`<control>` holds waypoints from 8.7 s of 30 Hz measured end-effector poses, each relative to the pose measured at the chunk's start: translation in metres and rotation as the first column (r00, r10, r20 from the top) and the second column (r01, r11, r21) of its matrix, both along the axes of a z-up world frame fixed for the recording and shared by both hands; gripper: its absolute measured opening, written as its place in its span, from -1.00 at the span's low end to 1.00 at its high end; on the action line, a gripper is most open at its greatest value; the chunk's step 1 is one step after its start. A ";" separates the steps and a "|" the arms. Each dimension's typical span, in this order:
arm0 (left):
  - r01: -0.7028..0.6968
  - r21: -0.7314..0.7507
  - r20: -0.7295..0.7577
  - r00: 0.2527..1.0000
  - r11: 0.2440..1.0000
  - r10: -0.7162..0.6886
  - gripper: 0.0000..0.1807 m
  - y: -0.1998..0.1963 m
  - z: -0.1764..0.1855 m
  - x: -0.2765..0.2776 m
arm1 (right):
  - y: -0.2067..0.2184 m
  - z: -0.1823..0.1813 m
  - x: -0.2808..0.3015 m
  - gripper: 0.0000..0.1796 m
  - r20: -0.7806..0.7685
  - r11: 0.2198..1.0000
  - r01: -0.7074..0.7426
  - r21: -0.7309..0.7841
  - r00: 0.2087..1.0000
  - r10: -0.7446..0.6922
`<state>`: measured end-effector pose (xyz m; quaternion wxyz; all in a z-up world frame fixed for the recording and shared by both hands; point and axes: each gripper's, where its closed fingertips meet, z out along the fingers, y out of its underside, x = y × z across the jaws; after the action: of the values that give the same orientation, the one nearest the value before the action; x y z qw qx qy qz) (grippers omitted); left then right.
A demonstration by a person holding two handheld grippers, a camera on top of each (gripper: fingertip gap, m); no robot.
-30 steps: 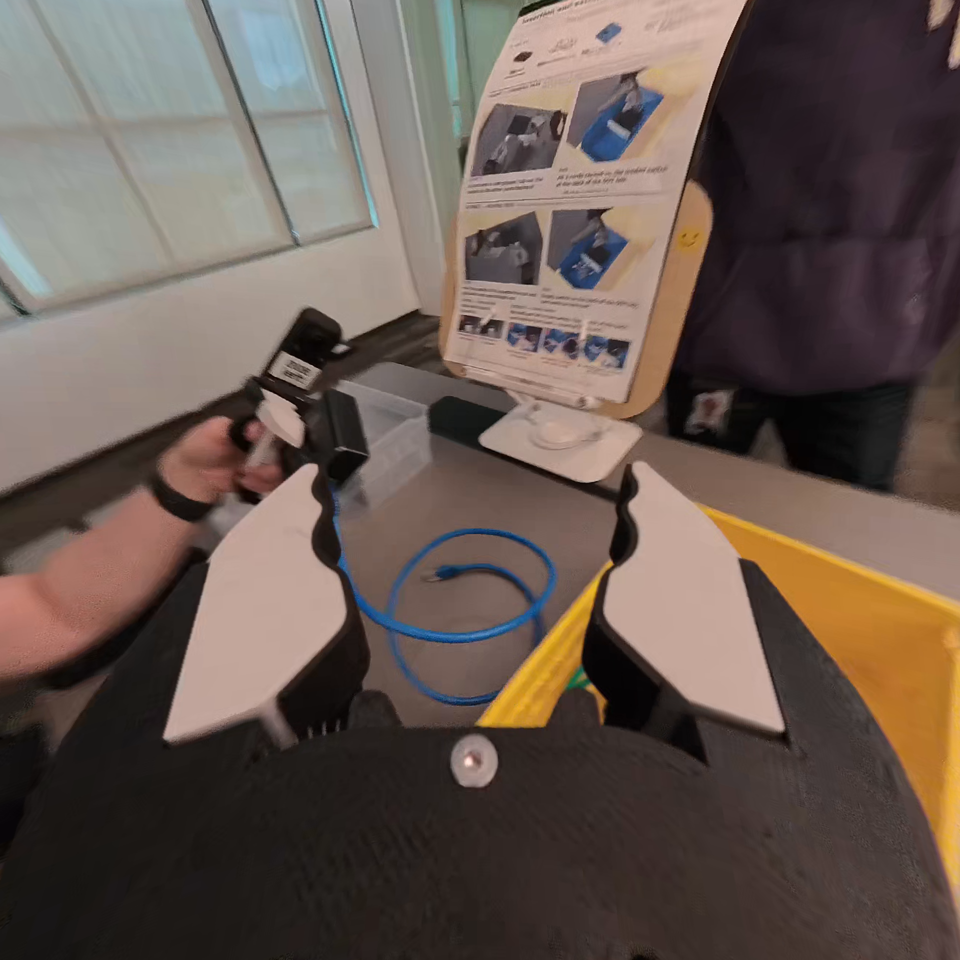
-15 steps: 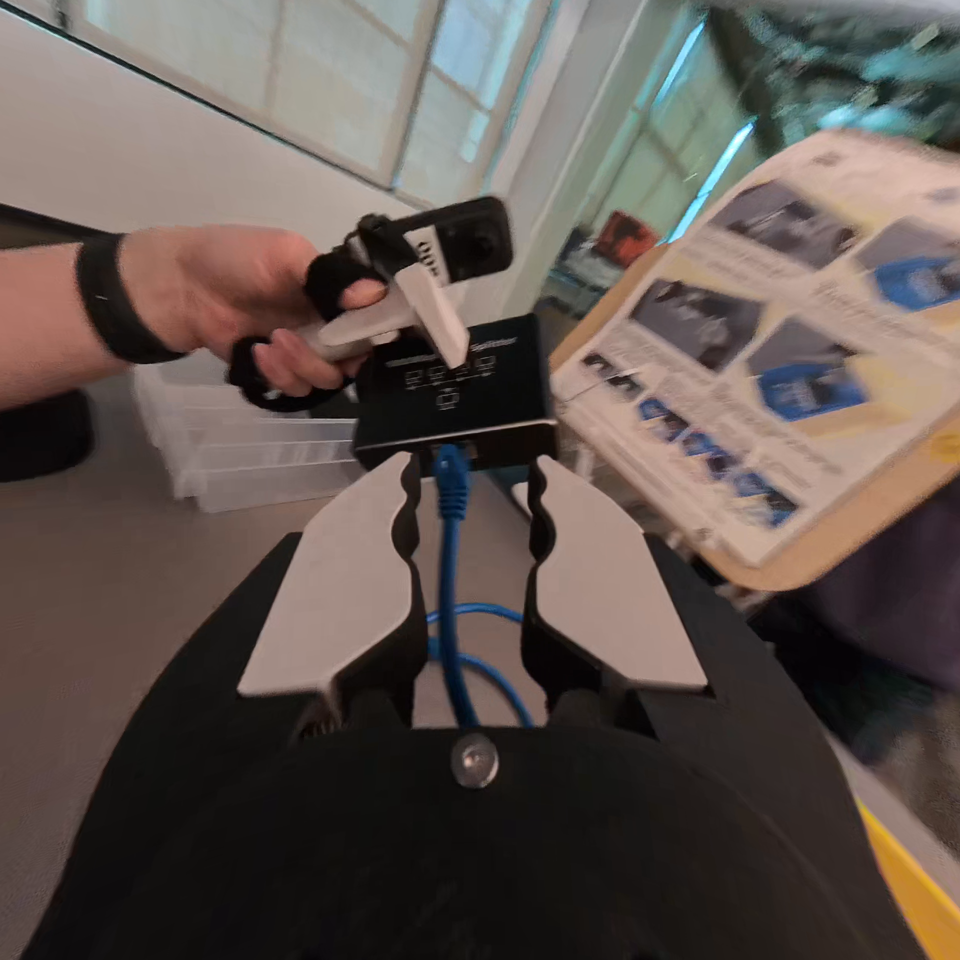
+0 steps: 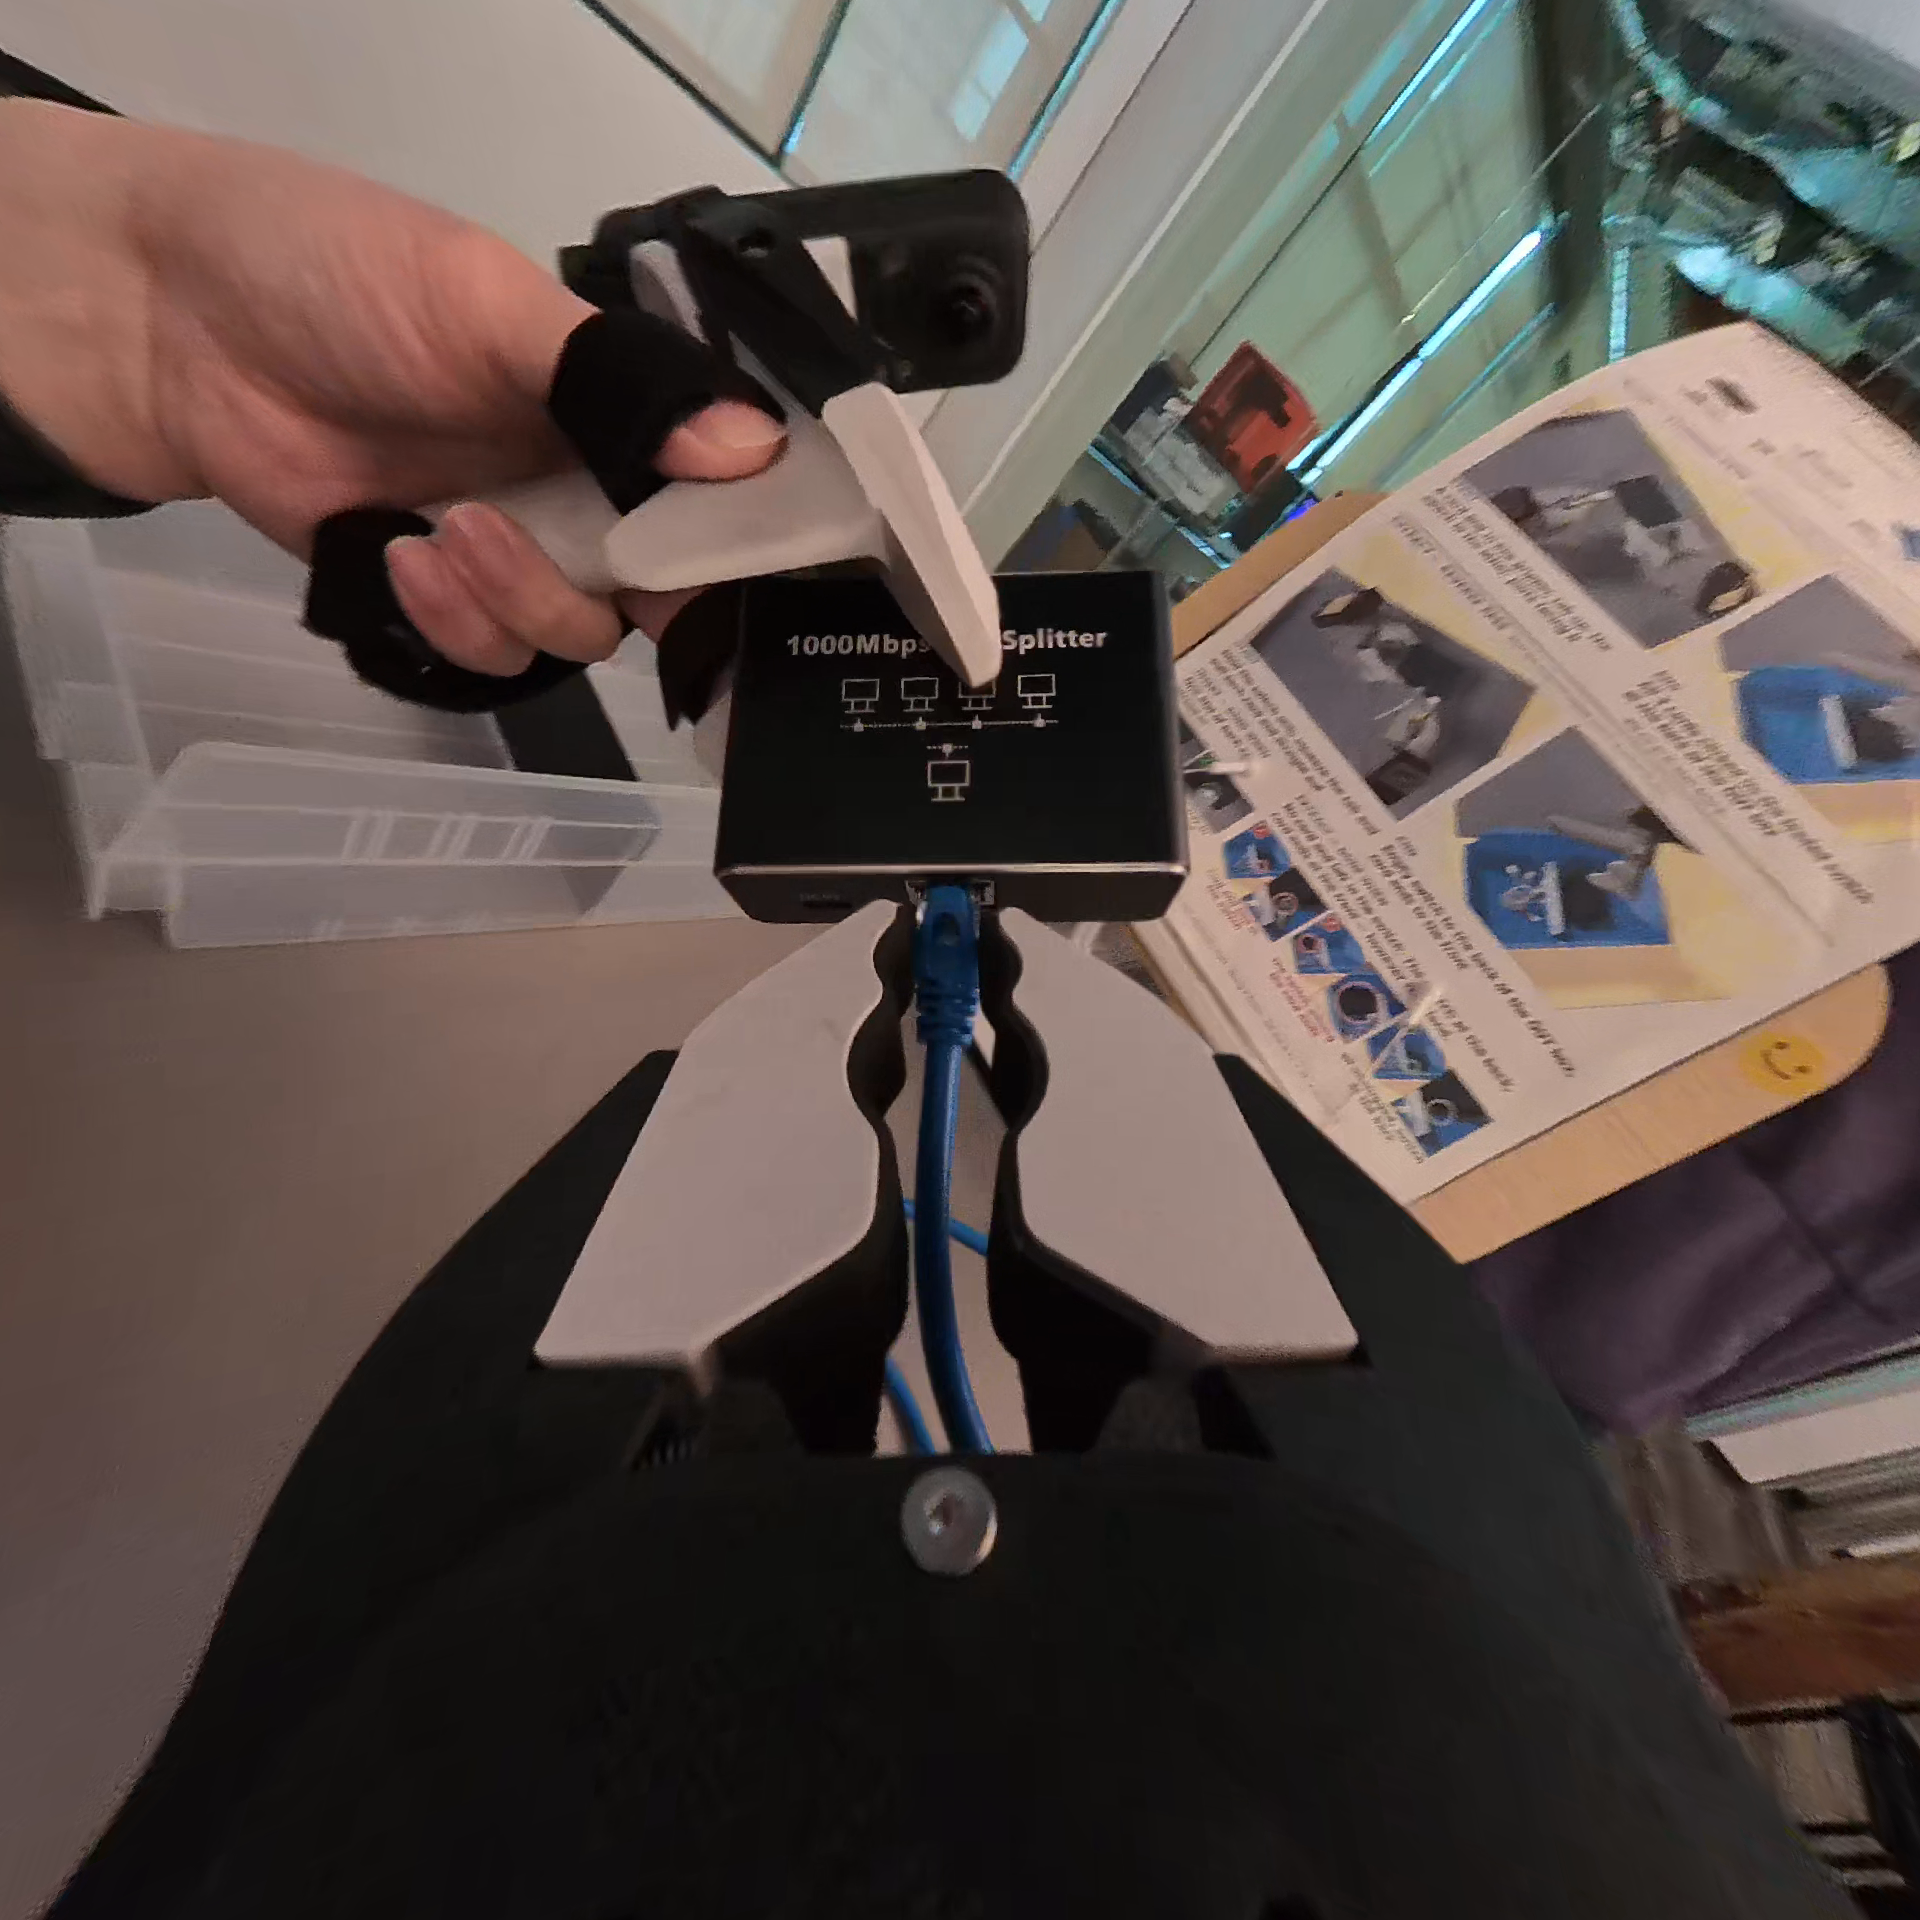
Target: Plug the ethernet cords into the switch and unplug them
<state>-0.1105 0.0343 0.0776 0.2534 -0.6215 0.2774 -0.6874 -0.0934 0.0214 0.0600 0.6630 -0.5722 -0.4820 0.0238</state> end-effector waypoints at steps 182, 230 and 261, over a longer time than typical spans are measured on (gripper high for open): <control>-0.079 0.200 0.108 0.992 0.977 0.059 -0.60 -0.018 0.009 0.034 | -0.018 -0.008 -0.005 -0.65 -0.824 0.492 -0.723 -0.484 0.566 0.021; 0.005 -0.136 0.126 0.992 0.991 0.012 -0.60 0.012 -0.007 0.012 | 0.018 0.036 0.043 -0.42 -0.375 0.969 -0.209 -0.134 0.915 0.145; -0.087 -0.071 0.127 0.987 0.994 0.095 -0.59 0.009 -0.006 0.027 | 0.027 -0.001 0.011 -0.31 -0.225 0.963 -0.091 -0.252 0.974 0.033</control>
<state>-0.0831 0.0431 0.0720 0.2817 -0.5953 0.2093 -0.7228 -0.0827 0.0483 0.0592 0.6299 -0.6329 -0.4165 0.1705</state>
